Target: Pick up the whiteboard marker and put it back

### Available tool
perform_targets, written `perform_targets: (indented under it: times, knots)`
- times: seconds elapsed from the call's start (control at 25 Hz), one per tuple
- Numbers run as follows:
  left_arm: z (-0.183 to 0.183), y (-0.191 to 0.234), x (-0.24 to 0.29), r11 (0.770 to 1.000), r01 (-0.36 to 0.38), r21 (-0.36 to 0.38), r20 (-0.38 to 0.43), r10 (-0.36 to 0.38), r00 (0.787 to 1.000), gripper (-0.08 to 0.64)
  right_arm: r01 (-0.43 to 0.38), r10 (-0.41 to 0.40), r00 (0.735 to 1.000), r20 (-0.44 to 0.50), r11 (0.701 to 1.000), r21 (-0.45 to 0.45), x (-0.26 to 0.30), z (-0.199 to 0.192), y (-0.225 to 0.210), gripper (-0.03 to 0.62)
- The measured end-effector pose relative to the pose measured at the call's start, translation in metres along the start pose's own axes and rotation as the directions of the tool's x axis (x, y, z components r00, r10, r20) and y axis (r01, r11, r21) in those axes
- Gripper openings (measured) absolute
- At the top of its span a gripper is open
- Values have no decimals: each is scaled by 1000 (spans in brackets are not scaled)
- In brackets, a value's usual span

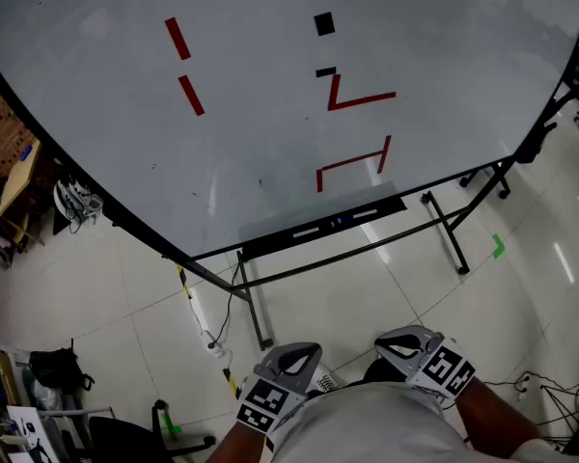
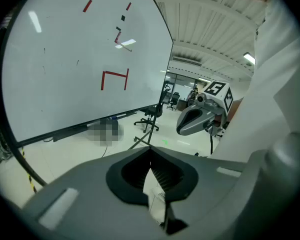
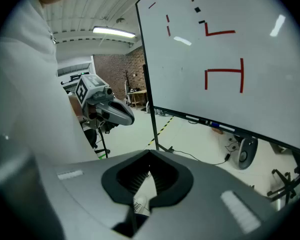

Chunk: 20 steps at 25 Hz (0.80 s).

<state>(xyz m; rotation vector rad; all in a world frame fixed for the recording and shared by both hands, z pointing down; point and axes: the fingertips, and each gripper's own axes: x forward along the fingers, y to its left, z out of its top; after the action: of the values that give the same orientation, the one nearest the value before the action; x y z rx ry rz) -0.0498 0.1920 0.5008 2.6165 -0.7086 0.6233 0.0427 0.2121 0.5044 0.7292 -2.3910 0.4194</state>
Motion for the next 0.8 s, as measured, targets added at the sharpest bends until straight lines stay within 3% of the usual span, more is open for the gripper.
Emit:
perform_targets:
  times: [0.24, 0.52, 0.8]
  knots:
    - [-2, 17, -2, 1000, 4, -14, -8, -4, 1000, 17, 38, -38, 999, -2, 999, 16, 1, 2, -1, 2]
    - [14, 39, 19, 999, -20, -30, -6, 20, 1000, 17, 59, -60, 998, 19, 997, 56, 0, 7, -49, 2]
    - [51, 72, 61, 995, -89, -43, -8, 89, 996, 17, -30, 30, 997, 73, 1000, -7, 18, 43, -114, 2]
